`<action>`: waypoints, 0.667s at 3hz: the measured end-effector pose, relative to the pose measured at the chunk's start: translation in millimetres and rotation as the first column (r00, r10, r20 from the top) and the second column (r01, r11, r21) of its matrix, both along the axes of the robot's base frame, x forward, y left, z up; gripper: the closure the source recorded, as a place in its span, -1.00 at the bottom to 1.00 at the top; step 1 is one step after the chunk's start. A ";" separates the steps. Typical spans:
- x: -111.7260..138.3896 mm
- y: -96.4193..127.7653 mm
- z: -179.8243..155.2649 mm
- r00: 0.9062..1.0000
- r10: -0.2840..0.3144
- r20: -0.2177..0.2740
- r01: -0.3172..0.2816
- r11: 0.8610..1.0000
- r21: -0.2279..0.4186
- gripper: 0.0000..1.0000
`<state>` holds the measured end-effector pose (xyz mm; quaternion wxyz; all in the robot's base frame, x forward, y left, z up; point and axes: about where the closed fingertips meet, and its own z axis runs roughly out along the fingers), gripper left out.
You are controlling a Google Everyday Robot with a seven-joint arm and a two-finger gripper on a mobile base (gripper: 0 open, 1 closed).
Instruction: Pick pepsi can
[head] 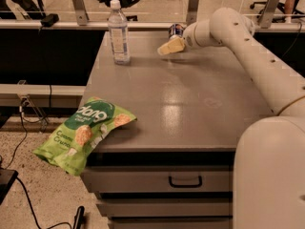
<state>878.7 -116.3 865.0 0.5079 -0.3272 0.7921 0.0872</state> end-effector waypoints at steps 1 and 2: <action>3.3 3.4 -4.9 1.000 -0.015 -0.009 0.015 1.000 0.005 -1.00; 6.3 7.7 -6.1 1.000 -0.022 -0.012 0.022 1.000 0.006 -1.00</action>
Offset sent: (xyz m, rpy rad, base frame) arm 0.0086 0.0071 -0.0013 0.0054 0.0078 -0.0391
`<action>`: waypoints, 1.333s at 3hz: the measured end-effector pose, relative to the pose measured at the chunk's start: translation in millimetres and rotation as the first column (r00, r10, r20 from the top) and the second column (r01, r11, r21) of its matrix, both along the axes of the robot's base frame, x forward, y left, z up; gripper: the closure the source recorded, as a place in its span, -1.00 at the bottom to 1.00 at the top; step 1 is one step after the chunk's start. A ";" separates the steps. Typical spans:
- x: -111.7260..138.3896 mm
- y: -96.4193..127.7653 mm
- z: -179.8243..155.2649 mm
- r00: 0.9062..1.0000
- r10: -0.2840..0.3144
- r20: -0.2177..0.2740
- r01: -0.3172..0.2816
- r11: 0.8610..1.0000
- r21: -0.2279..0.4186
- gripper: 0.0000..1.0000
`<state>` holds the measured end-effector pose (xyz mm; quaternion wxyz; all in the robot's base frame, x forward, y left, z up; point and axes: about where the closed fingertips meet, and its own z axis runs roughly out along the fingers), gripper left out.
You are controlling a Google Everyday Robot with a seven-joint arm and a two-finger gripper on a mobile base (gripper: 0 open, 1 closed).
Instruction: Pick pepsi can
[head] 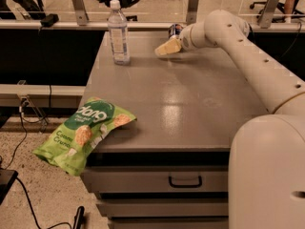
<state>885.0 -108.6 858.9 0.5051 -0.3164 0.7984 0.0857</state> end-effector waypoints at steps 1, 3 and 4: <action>4.1 1.1 -0.1 1.000 -0.024 -0.001 0.024 1.000 0.004 -1.00; 7.5 1.1 -3.3 0.999 -0.051 -0.007 0.051 0.999 -0.003 -0.65; 9.4 -1.5 -5.3 0.998 -0.062 -0.010 0.062 0.998 -0.001 -0.16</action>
Offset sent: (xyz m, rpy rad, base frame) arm 0.0066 -0.0026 0.0037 -0.0058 -0.0022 -0.0653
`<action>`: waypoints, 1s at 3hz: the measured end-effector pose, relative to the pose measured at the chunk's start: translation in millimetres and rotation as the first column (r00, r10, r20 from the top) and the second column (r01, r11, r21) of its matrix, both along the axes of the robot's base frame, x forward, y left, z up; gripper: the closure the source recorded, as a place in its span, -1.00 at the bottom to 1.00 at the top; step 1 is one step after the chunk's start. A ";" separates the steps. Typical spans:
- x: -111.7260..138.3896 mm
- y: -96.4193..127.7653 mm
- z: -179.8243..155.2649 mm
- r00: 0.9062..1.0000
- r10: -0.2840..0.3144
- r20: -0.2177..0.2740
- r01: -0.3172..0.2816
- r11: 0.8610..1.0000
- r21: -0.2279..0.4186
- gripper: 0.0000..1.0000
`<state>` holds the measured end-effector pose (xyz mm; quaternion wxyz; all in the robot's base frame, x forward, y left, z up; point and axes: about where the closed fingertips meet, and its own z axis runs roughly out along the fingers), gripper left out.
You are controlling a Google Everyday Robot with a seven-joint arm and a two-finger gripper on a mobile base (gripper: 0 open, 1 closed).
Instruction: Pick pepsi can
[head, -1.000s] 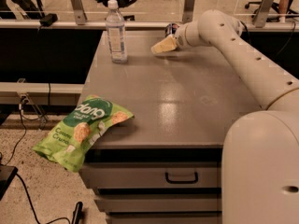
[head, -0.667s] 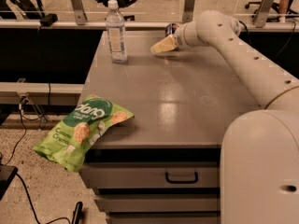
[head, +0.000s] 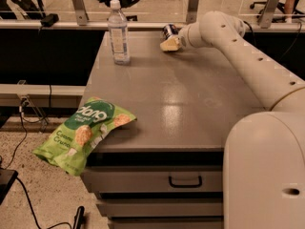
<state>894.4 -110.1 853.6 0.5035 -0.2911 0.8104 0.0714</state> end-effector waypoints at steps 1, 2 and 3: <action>1.1 -3.0 -1.3 1.000 -0.006 -0.002 0.006 1.000 0.004 0.30; 1.6 -8.2 -0.6 1.000 -0.014 -0.002 0.014 1.000 0.009 0.77; -0.6 -11.7 6.3 1.000 -0.006 0.008 0.006 1.000 0.017 0.96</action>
Offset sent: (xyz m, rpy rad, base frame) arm 0.0013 -0.0202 0.0066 0.0158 -0.0062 -0.0309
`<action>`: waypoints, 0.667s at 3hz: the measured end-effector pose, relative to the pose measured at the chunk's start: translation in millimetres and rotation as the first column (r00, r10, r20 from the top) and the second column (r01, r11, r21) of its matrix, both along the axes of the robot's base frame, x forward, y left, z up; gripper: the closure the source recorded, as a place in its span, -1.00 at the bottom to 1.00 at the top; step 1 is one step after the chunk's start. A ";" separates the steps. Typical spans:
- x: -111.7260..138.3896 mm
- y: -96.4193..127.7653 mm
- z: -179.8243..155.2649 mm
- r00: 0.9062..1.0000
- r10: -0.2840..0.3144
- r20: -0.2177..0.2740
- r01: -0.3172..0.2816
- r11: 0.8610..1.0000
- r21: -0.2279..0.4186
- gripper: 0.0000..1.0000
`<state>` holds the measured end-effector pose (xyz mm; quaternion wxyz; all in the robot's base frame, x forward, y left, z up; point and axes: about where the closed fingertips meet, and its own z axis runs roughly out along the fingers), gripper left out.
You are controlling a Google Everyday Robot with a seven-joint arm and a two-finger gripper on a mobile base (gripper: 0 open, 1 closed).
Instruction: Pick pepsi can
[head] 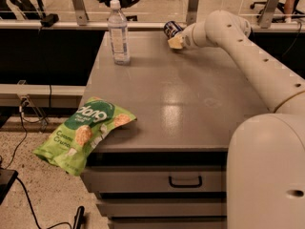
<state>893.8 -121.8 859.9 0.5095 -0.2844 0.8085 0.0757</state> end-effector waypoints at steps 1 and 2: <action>-5.3 -1.3 19.0 0.999 0.024 0.028 -0.025 1.000 0.018 1.00; -10.4 -0.2 35.2 0.997 0.050 0.055 -0.052 0.998 0.029 0.94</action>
Offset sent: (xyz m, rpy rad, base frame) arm -0.0180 -0.0063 0.0624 0.0467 -0.0956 0.0782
